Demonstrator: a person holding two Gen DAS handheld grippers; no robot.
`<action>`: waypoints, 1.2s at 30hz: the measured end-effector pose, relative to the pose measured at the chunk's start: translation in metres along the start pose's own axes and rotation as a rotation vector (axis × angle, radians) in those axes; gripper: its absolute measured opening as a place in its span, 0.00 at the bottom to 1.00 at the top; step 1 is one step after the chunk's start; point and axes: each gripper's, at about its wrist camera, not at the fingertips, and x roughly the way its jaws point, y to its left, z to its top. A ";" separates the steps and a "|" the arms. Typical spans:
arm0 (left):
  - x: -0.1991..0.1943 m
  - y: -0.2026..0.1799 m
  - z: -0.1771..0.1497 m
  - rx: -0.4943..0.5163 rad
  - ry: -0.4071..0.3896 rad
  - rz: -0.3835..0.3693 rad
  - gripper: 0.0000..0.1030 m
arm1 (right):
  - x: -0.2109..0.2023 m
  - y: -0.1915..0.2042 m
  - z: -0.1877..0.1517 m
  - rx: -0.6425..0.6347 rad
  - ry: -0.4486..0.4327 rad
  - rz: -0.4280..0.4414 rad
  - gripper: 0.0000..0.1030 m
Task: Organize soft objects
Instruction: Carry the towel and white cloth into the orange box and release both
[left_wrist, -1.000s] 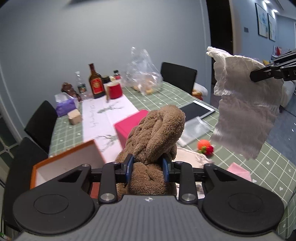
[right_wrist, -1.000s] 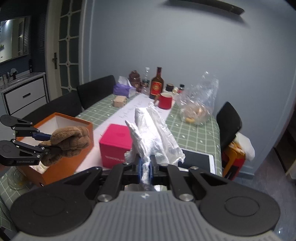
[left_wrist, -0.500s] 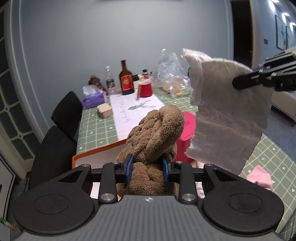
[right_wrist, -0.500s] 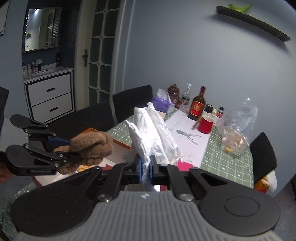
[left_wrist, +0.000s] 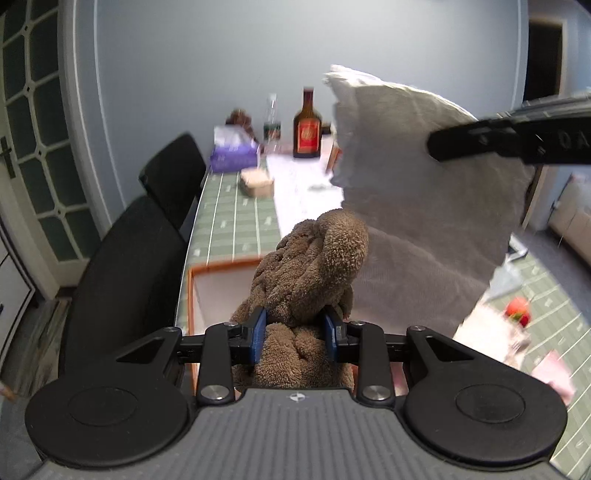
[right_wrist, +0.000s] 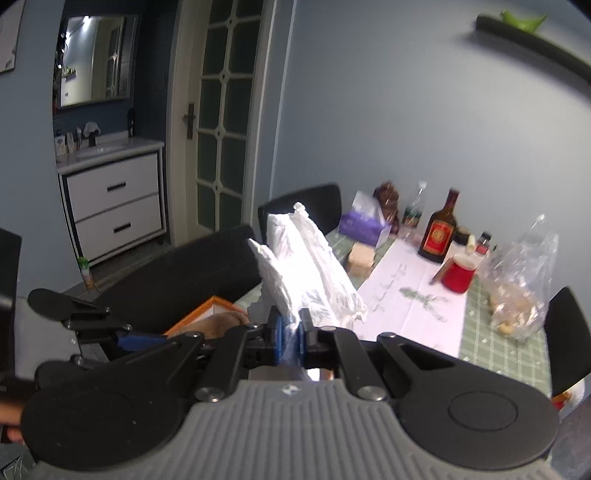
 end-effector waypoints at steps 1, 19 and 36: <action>0.006 0.000 -0.002 0.010 0.016 0.004 0.35 | 0.012 0.002 -0.002 0.004 0.016 0.003 0.05; 0.052 0.013 -0.013 -0.024 0.166 0.056 0.25 | 0.138 0.023 -0.066 0.032 0.256 0.043 0.05; 0.030 0.004 -0.010 0.008 0.077 0.128 0.59 | 0.126 0.016 -0.074 0.038 0.236 0.022 0.36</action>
